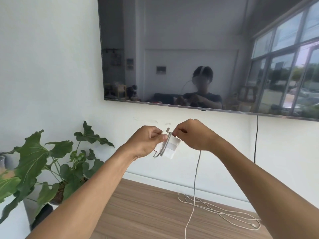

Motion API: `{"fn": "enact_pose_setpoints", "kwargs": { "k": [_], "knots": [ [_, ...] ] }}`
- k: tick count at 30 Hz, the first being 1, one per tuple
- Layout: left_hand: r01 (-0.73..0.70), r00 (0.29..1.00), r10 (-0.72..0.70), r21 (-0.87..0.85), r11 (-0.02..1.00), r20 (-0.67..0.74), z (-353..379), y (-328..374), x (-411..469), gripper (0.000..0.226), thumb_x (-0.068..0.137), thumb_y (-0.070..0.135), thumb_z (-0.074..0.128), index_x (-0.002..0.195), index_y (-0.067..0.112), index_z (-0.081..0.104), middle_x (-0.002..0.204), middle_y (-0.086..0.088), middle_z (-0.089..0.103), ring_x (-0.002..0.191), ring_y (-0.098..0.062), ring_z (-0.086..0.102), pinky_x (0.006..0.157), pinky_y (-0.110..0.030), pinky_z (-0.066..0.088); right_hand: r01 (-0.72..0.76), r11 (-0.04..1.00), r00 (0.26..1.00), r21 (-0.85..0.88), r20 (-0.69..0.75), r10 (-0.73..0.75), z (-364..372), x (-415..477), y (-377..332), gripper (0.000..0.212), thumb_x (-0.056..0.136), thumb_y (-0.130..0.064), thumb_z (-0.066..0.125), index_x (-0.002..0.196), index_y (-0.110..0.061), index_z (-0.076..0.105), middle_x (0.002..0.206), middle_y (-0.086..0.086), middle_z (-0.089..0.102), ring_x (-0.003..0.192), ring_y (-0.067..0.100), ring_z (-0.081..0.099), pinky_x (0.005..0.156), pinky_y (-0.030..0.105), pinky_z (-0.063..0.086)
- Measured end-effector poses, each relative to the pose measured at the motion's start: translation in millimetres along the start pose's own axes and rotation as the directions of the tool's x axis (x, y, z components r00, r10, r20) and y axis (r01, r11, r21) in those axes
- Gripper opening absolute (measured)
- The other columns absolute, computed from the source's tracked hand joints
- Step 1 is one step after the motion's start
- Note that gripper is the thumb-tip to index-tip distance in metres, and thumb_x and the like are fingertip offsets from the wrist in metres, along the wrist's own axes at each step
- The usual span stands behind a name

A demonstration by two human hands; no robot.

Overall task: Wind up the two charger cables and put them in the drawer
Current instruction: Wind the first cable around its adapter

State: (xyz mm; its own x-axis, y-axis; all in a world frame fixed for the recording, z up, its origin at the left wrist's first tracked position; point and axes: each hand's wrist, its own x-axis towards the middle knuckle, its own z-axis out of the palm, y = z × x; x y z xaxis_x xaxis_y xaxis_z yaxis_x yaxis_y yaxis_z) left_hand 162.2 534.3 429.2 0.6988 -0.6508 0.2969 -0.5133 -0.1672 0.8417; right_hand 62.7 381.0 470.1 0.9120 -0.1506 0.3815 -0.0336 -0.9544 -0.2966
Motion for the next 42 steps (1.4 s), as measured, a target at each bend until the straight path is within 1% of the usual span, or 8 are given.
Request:
{"fn": "enact_pose_setpoints", "kwargs": {
  "k": [4, 6, 10, 15, 26, 31, 37, 42],
  "knots": [
    [0.01, 0.997, -0.013, -0.041, 0.999, -0.075, 6, 0, 5, 0.007, 0.094, 0.027, 0.059, 0.09, 0.021, 0.061, 0.072, 0.014, 0.063, 0.055, 0.009, 0.053, 0.064, -0.017, 0.038, 0.1, 0.987, 0.982, -0.124, -0.147, -0.118, 13, -10, -9, 0.039, 0.095, -0.017, 0.041, 0.056, -0.017, 0.04, 0.055, 0.002, 0.043, 0.059, 0.028, 0.038, 0.053, 0.032, 0.031],
    [0.016, 0.994, -0.025, -0.086, 0.996, -0.103, 7, -2, 6, 0.01, 0.094, 0.026, 0.059, 0.084, 0.027, 0.058, 0.077, 0.012, 0.066, 0.061, 0.006, 0.056, 0.067, -0.019, 0.039, 0.11, 0.985, 0.97, -0.135, -0.199, -0.136, 23, -14, -10, 0.038, 0.095, -0.018, 0.04, 0.058, -0.019, 0.034, 0.054, -0.001, 0.037, 0.059, 0.029, 0.038, 0.053, 0.033, 0.032],
    [0.048, 0.979, -0.079, -0.165, 0.985, -0.186, 10, -5, 12, 0.023, 0.092, 0.032, 0.061, 0.103, 0.013, 0.066, 0.1, -0.002, 0.072, 0.098, -0.016, 0.066, 0.083, -0.027, 0.045, 0.15, 0.985, 0.896, -0.081, -0.41, -0.17, 50, -27, -7, 0.021, 0.097, -0.02, 0.041, 0.079, -0.016, 0.051, 0.063, -0.001, 0.049, 0.059, 0.031, 0.044, 0.051, 0.037, 0.041],
    [0.066, 0.948, -0.175, -0.372, 0.926, -0.267, 7, 3, 16, 0.021, 0.095, 0.023, 0.057, 0.08, 0.012, 0.067, 0.09, -0.011, 0.071, 0.085, -0.028, 0.068, 0.087, -0.044, 0.056, 0.226, 0.971, 0.827, 0.078, -0.542, -0.149, 90, -45, -8, 0.019, 0.098, -0.023, 0.047, 0.099, -0.018, 0.065, 0.072, -0.004, 0.061, 0.058, 0.02, 0.051, 0.052, 0.035, 0.045],
    [0.064, 0.989, -0.118, -0.466, 0.882, -0.087, 8, 6, 8, 0.026, 0.096, 0.019, 0.053, 0.105, -0.003, 0.064, 0.097, -0.016, 0.068, 0.086, -0.028, 0.065, 0.083, -0.037, 0.056, 0.05, 0.786, 0.954, 0.616, -0.261, 0.144, 113, -42, 20, 0.021, 0.097, -0.027, 0.053, 0.094, -0.022, 0.073, 0.056, -0.02, 0.054, 0.051, 0.002, 0.045, 0.053, 0.01, 0.033],
    [0.06, 0.998, -0.041, -0.429, 0.901, 0.054, 7, 0, 2, 0.03, 0.096, 0.018, 0.053, 0.115, -0.004, 0.06, 0.099, -0.012, 0.068, 0.087, -0.022, 0.065, 0.079, -0.029, 0.057, 0.011, 0.854, 0.978, 0.52, -0.184, 0.099, 97, -29, 35, 0.037, 0.097, -0.015, 0.052, 0.066, -0.033, 0.061, 0.05, -0.013, 0.048, 0.044, 0.003, 0.041, 0.05, 0.017, 0.031],
    [0.014, 0.998, -0.009, -0.075, 0.997, 0.064, 3, -12, -3, 0.028, 0.094, 0.026, 0.058, 0.115, 0.008, 0.062, 0.097, 0.0, 0.071, 0.081, -0.002, 0.063, 0.072, -0.018, 0.045, -0.07, 0.956, 0.997, 0.284, -0.022, 0.079, 50, -8, 39, 0.027, 0.094, -0.014, 0.051, 0.077, -0.026, 0.067, 0.064, -0.01, 0.058, 0.048, -0.004, 0.049, 0.047, 0.008, 0.036],
    [0.013, 1.0, -0.014, 0.028, 1.0, 0.027, 0, -17, -2, 0.028, 0.093, 0.031, 0.058, 0.114, 0.013, 0.063, 0.099, 0.003, 0.071, 0.092, -0.007, 0.063, 0.076, -0.02, 0.043, -0.102, 0.98, 0.995, 0.173, 0.037, 0.097, 19, 1, 20, 0.02, 0.091, -0.023, 0.056, 0.088, -0.021, 0.076, 0.07, -0.015, 0.064, 0.068, 0.002, 0.06, 0.053, 0.009, 0.042]
  ]
}}
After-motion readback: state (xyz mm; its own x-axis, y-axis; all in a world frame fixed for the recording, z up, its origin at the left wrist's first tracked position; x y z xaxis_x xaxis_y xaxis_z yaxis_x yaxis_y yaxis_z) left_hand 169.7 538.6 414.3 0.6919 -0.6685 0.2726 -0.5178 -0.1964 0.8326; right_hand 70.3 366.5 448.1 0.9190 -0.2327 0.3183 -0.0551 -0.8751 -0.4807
